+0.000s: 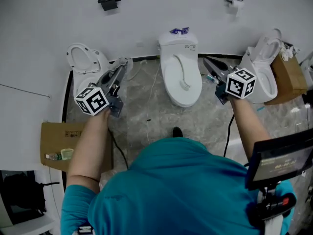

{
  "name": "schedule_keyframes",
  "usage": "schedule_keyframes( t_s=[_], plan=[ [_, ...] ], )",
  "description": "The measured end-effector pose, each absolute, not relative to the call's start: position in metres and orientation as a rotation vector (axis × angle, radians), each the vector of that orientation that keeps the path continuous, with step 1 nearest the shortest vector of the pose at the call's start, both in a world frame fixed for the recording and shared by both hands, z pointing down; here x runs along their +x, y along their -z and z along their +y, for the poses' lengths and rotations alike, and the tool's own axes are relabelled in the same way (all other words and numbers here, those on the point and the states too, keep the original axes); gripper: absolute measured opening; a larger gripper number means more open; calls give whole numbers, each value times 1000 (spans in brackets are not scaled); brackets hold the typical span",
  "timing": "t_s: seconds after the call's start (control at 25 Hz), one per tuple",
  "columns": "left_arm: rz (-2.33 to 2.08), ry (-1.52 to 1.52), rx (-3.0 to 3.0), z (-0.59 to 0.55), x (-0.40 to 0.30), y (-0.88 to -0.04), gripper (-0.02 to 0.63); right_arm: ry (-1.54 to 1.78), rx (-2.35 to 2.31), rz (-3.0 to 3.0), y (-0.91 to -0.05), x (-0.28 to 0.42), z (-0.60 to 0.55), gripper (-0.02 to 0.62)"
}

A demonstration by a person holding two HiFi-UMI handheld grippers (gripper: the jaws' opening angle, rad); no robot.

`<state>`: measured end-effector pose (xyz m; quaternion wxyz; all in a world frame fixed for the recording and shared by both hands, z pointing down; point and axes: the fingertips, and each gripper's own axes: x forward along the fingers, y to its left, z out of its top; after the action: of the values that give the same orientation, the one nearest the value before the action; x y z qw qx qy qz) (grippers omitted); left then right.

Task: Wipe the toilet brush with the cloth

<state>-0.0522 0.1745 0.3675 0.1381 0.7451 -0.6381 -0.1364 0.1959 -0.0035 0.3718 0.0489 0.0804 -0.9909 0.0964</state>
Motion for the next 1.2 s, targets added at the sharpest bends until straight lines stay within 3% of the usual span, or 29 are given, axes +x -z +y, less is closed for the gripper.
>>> schedule_keyframes(
  t_s=[0.64, 1.2],
  plan=[
    [-1944, 281, 2036, -5, -133, -384, 49, -251, -50, -3057, -386, 56, -189, 3],
    [-1565, 153, 2254, -168, -146, -441, 49, -286, 349, -2951, -460, 77, -263, 5]
  ],
)
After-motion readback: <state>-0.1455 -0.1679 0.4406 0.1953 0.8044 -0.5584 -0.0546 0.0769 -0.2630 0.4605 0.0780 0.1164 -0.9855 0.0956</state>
